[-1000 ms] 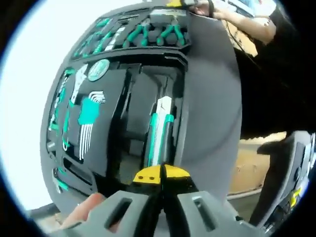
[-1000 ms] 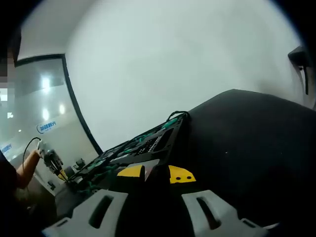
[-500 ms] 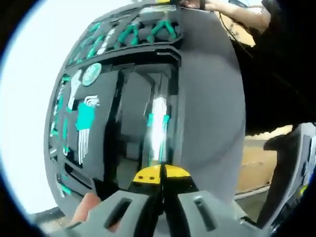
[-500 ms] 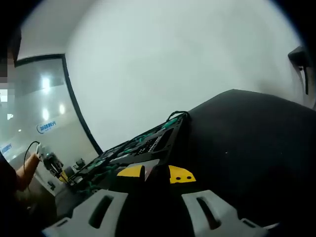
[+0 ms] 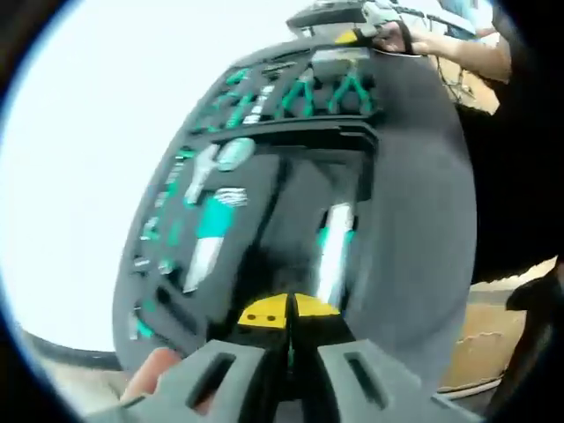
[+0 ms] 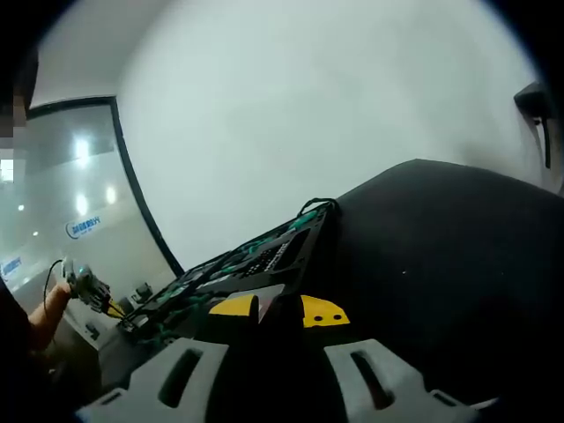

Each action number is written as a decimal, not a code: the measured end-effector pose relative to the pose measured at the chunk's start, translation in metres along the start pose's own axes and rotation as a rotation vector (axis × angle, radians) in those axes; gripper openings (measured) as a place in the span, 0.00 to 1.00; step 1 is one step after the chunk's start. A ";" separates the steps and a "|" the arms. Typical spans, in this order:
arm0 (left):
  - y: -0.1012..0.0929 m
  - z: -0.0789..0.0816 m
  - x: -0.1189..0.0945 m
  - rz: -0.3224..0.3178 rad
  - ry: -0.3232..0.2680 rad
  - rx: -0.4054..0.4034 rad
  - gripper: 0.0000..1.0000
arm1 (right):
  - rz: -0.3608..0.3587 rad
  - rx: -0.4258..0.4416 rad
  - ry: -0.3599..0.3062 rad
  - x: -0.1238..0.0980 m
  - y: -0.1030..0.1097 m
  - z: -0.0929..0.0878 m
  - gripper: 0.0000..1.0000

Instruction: Pick up the tools and put them into their designated positions in the toolbox.

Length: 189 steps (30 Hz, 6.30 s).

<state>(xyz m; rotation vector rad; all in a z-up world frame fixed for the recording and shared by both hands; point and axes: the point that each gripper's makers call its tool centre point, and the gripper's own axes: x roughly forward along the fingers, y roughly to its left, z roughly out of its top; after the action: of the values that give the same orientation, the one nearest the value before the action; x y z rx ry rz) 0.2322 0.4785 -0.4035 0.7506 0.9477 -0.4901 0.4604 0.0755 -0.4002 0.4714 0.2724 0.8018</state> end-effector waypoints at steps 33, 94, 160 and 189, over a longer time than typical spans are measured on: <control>0.118 -0.049 -0.084 0.742 -0.349 -0.604 0.01 | 0.006 0.046 -0.054 -0.002 0.003 0.011 0.15; 0.198 -0.134 0.018 0.739 -0.125 -1.045 0.14 | 0.006 0.051 -0.046 0.000 0.000 0.009 0.14; 0.178 -0.144 0.054 0.350 0.502 -1.170 0.14 | 0.028 -0.032 -0.079 -0.007 0.038 0.040 0.14; 0.233 -0.146 0.022 0.777 0.043 -1.037 0.00 | -0.029 -0.025 -0.081 -0.006 0.007 0.019 0.14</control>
<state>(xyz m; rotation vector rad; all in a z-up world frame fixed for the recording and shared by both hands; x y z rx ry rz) 0.3203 0.7403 -0.3932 0.1224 0.7331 0.6805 0.4593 0.0697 -0.3802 0.4741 0.1931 0.7555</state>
